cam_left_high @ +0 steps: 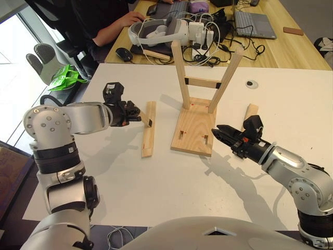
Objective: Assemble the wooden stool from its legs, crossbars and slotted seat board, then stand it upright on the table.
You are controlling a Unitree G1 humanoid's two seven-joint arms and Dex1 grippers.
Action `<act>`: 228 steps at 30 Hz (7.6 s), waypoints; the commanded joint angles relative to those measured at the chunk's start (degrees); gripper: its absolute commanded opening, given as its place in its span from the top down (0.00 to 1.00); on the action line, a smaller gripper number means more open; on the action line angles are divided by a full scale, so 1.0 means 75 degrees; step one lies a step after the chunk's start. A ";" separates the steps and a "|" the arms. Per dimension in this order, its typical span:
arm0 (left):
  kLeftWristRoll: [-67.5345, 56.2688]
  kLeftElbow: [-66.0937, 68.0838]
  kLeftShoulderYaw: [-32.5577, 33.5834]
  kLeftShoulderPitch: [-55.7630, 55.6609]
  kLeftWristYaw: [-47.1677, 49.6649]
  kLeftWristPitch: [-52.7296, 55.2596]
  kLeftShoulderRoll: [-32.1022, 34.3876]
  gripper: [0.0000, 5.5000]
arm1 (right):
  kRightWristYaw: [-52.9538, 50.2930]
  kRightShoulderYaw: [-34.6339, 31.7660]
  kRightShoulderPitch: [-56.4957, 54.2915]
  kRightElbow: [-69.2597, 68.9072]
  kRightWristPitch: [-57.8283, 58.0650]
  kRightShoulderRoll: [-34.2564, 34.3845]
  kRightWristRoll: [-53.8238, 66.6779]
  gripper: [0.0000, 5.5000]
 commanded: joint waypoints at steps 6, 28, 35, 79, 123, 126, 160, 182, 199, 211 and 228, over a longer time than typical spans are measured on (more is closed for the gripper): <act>0.0653 0.0106 -0.0016 -0.0096 -0.0193 0.0128 -0.0111 0.93 | 0.0042 -0.0016 -0.0094 0.0017 0.0062 -0.0075 -0.0111 0.75; 0.4392 0.1030 -0.0125 -0.0661 -0.1096 0.0128 -0.1286 0.93 | -0.0059 0.0110 -0.0112 -0.0005 0.0143 0.0033 -0.0253 0.75; 0.4340 0.0866 0.0323 -0.0456 -0.1104 0.0131 -0.1827 0.93 | -0.0031 0.0074 -0.0127 0.0017 0.0158 -0.0012 -0.0263 0.75; 0.3459 -0.0291 -0.2386 -0.0890 -0.7202 0.0129 0.1938 0.63 | 0.0005 -0.0026 0.0189 -0.0195 0.0123 -0.0082 -0.0368 0.75; 0.6582 0.0579 -0.2079 0.0899 -0.6610 -0.9106 -0.2077 0.63 | -0.0581 -0.0344 -0.2160 0.1199 -0.0322 0.1602 0.0164 0.75; 0.6607 0.0676 -0.2038 0.1023 -0.6588 -0.9157 -0.2130 0.63 | -0.0555 -0.0349 -0.2174 0.1210 -0.0284 0.1596 0.0160 0.75; 0.6338 0.0270 -0.1481 -0.0160 -0.6276 -0.7469 -0.1565 0.63 | -0.0298 -0.0403 -0.2375 0.1419 -0.0167 0.1387 0.0122 0.75; 0.6887 0.0823 -0.2863 0.1217 -0.5187 -0.5451 -0.1465 0.63 | -0.0188 -0.0476 -0.2478 0.1502 -0.0055 0.1317 0.0152 0.75; 0.5847 -0.1087 0.0053 0.0033 -0.4300 -0.4580 -0.1852 0.63 | -0.0311 -0.0655 -0.2267 0.1293 -0.0074 0.1359 0.0150 0.75; 0.6978 -0.2571 -0.2033 0.1980 -0.4455 -0.4062 -0.0609 0.63 | -0.0387 -0.0790 -0.2283 0.1162 0.0075 0.1320 0.0305 0.75; 0.6323 -0.3784 -0.0187 0.0644 -0.3774 -0.3266 -0.2363 0.63 | -0.0381 -0.0996 -0.2105 0.1063 0.0013 0.1097 0.0372 0.75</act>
